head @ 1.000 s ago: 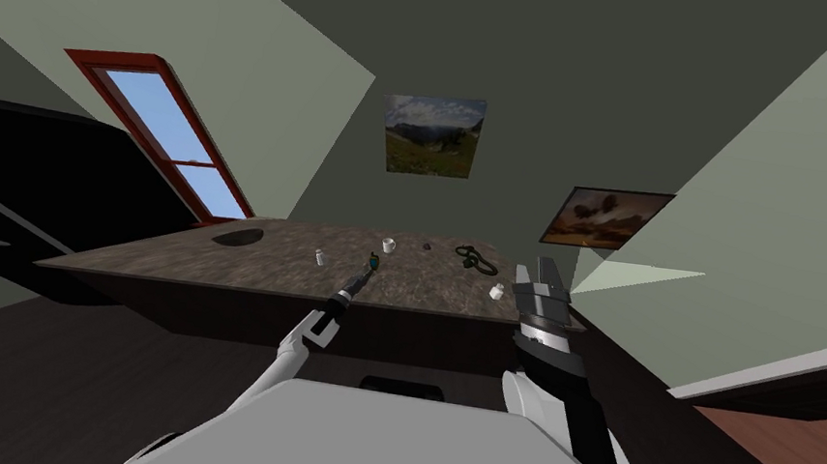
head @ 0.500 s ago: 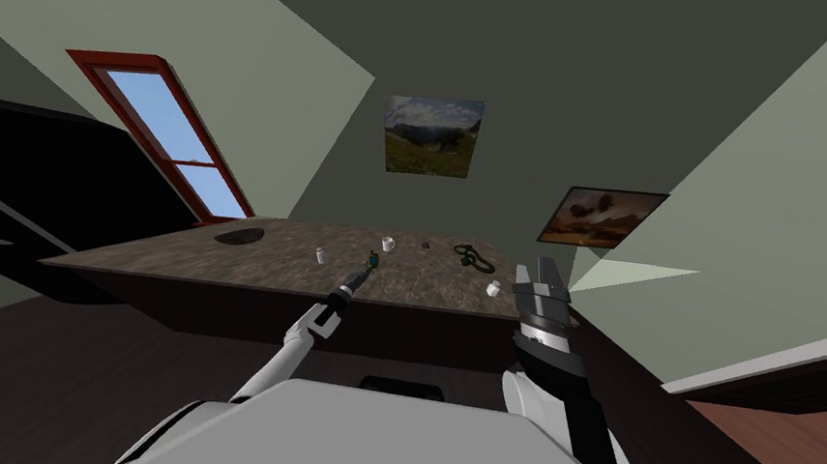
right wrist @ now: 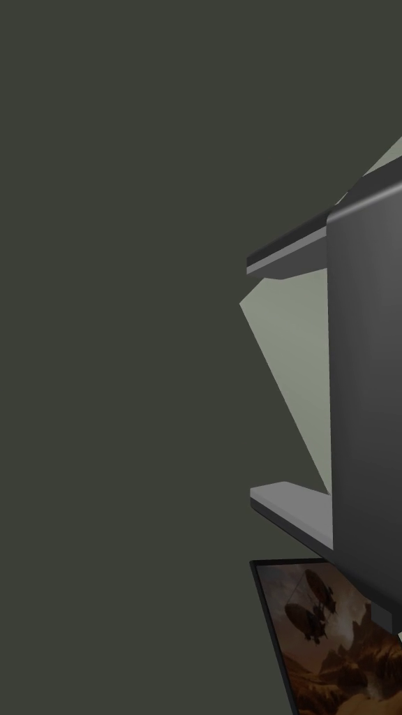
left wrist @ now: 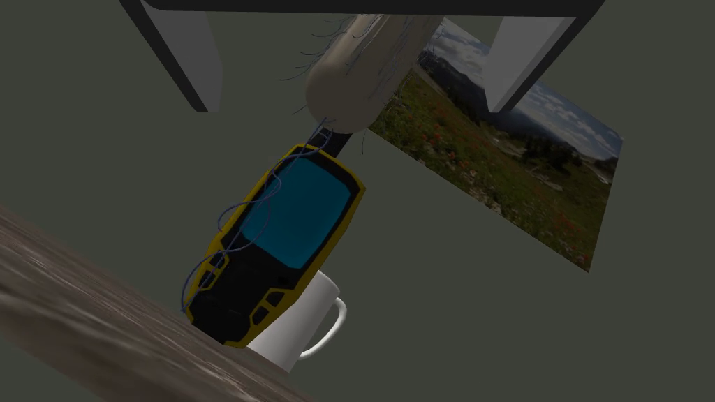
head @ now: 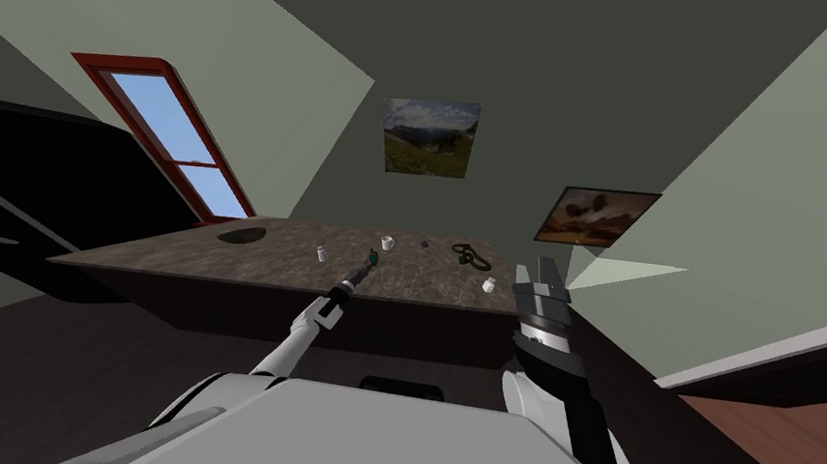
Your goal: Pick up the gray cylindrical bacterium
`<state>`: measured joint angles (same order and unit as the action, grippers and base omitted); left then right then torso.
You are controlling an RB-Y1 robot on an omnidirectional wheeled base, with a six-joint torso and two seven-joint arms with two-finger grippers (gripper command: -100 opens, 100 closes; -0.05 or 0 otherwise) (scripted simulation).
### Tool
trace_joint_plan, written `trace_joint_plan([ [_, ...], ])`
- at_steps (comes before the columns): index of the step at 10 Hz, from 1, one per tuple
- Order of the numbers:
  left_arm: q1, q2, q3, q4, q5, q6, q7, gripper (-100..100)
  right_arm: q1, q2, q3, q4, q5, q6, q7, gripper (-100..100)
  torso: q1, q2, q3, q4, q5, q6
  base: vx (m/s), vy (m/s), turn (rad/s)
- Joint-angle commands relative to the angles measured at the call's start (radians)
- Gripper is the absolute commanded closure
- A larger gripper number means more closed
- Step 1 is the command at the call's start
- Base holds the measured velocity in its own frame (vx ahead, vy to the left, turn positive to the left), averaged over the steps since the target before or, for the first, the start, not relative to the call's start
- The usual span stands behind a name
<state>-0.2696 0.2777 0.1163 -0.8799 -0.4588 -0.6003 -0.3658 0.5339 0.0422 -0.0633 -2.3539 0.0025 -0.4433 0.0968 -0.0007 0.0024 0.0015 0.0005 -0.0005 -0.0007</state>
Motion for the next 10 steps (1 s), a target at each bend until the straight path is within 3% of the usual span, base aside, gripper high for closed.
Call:
trace_joint_plan([
  [1, -0.009, 0.001, 0.003, 0.034, 0.0, -0.006, -0.002, -100, 0.0, 0.0, 0.0, 0.0, 0.0, 0.0, 0.0, 0, 0.0, 0.0, 0.0, 0.0, 0.0, 0.0, -0.005, -0.001, 0.001],
  [2, -0.054, 0.008, 0.026, 0.067, -0.012, -0.029, 0.009, -100, 0.0, 0.0, 0.0, 0.0, 0.0, 0.0, 0.0, 0, 0.001, -0.001, -0.001, 0.0, 0.0, 0.0, -0.044, -0.022, -0.01],
  [5, -0.147, 0.016, 0.05, 0.177, -0.025, -0.051, 0.02, -100, 0.0, 0.0, 0.0, 0.0, 0.0, 0.0, 0.0, 0, -0.001, 0.003, 0.001, 0.001, 0.0, 0.0, -0.07, -0.031, -0.007],
  [9, -0.147, 0.015, 0.05, 0.205, -0.024, -0.052, 0.02, -100, 0.0, 0.0, 0.0, 0.0, 0.0, 0.0, 0.0, 0, 0.001, -0.003, -0.001, -0.001, 0.0, 0.0, -0.003, -0.002, 0.001],
  [10, -0.148, 0.015, 0.05, 0.208, -0.024, -0.053, 0.019, 100, 0.0, 0.0, 0.0, 0.0, 0.0, 0.0, 0.0, 0, 0.001, -0.002, -0.001, -0.001, 0.0, 0.0, 0.0, 0.0, 0.0],
])
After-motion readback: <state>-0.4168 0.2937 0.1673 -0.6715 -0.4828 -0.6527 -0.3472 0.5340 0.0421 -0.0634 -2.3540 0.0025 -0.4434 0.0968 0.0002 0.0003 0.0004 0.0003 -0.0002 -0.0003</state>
